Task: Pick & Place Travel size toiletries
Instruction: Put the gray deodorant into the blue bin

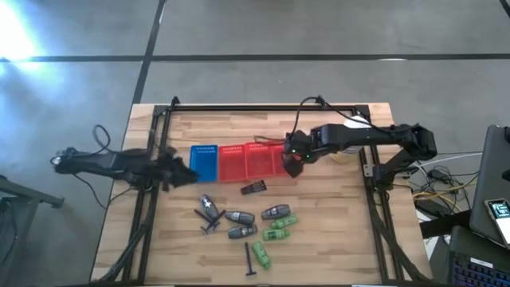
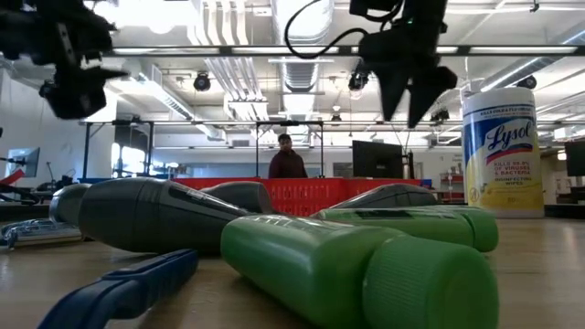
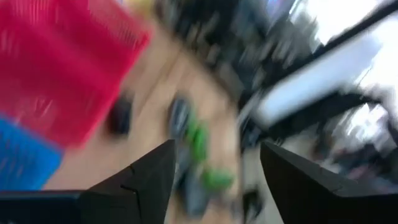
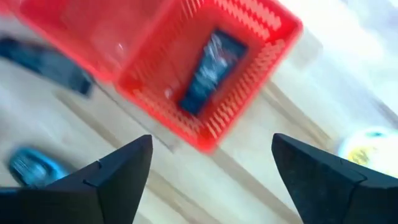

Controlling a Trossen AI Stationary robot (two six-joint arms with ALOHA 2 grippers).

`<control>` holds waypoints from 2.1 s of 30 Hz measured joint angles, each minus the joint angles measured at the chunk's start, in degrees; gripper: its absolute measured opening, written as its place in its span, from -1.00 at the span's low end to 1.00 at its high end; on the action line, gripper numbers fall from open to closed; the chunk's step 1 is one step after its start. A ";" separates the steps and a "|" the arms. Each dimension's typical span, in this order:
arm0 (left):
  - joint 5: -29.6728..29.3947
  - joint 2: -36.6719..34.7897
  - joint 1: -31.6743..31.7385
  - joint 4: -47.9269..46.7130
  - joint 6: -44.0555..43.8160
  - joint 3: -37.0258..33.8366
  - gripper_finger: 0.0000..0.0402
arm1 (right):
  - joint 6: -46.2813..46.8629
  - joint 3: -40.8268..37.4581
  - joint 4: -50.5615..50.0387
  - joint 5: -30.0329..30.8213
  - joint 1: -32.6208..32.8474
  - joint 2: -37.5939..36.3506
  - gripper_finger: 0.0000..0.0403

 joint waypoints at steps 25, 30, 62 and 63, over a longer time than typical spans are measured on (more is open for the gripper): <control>-0.69 56.36 -10.39 -31.59 79.62 30.51 0.14 | -7.78 -0.49 -6.13 -0.62 6.57 0.02 0.68; 0.89 59.84 -10.42 -29.22 83.14 31.84 0.14 | -7.53 -0.54 -6.14 -0.56 7.77 0.02 0.71; 2.40 71.74 -9.25 -22.12 80.72 31.74 0.15 | -7.54 -0.56 -6.03 1.13 8.82 0.02 0.79; 2.42 71.93 -9.25 -22.12 80.70 31.74 0.15 | -7.54 -0.56 -6.02 1.11 8.82 0.02 0.79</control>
